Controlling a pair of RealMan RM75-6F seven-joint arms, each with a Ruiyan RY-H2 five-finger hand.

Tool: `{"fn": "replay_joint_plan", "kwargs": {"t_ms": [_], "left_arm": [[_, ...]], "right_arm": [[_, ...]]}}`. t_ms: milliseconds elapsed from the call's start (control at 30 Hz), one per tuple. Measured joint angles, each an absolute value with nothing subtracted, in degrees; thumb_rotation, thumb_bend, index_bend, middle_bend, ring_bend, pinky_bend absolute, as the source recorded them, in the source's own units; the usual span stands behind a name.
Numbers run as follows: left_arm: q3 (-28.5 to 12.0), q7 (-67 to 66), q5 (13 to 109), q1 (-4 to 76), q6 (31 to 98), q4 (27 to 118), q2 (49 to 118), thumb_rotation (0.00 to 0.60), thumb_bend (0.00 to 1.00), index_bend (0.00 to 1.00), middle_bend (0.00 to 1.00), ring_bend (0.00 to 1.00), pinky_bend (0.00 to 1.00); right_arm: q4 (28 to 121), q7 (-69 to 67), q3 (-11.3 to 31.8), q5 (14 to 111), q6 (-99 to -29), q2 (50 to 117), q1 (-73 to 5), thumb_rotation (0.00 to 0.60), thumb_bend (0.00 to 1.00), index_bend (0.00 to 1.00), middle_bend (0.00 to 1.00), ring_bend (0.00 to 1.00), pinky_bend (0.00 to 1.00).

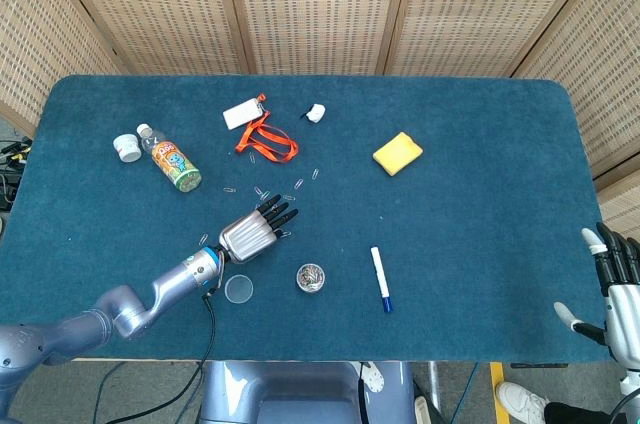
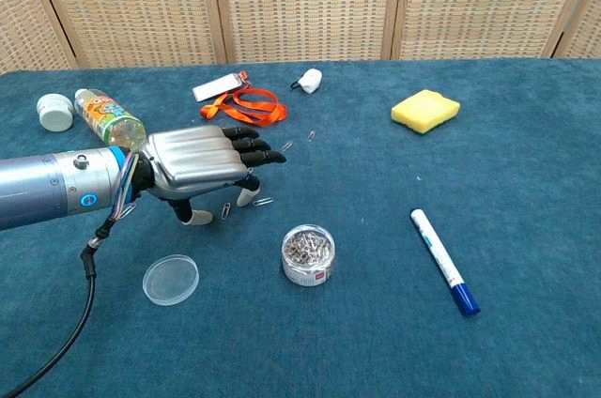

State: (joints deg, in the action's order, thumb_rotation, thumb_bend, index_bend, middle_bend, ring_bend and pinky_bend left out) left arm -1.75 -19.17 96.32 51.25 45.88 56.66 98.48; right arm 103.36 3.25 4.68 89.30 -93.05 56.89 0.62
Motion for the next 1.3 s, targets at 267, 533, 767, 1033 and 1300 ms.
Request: {"fn": "replay_joint_plan", "kwargs": {"t_ms": [267,533,767,1033,1300], "left_arm": [[-1.1,-20.3,95.2,51.6,46.0,56.4,99.1,0.6,0.32,0.5,0.0,0.0,0.0],[-0.4,-21.4,94.0,51.5,46.1,57.1,98.6,0.6,0.4,0.57,0.0,0.0,0.0],[-0.1,-22.7,92.8,51.3,46.1,58.0,98.0,0.6,0.43,0.59,0.0,0.0,0.0],[-0.1,-23.4,92.1,51.1,46.9,59.2,97.0,0.6,0.43,0.61,0.0,0.0,0.0],[-1.1,-22.0,91.5,50.7,49.3,62.3,94.8,0.6,0.43,0.61,0.0,0.0,0.0]], "right_arm": [[103.2,2.2,4.8,89.4,-93.4,56.5,0.8,0.6,0.0,0.0,0.0,0.0,0.0],[103.4,2.0,4.7,89.8,-93.5,56.4,0.9,0.6,0.0,0.0,0.0,0.0,0.0],[103.6,2.1,4.6,90.1,-93.7,56.3,0.9,0.6,0.0,0.0,0.0,0.0,0.0],[103.6,1.7,4.6,90.3,-93.7,56.1,0.9,0.6,0.0,0.0,0.0,0.0,0.0],[103.6,0.8,4.6,90.6,-94.0,55.8,1.1,0.6,0.0,0.0,0.0,0.0,0.0]]}}
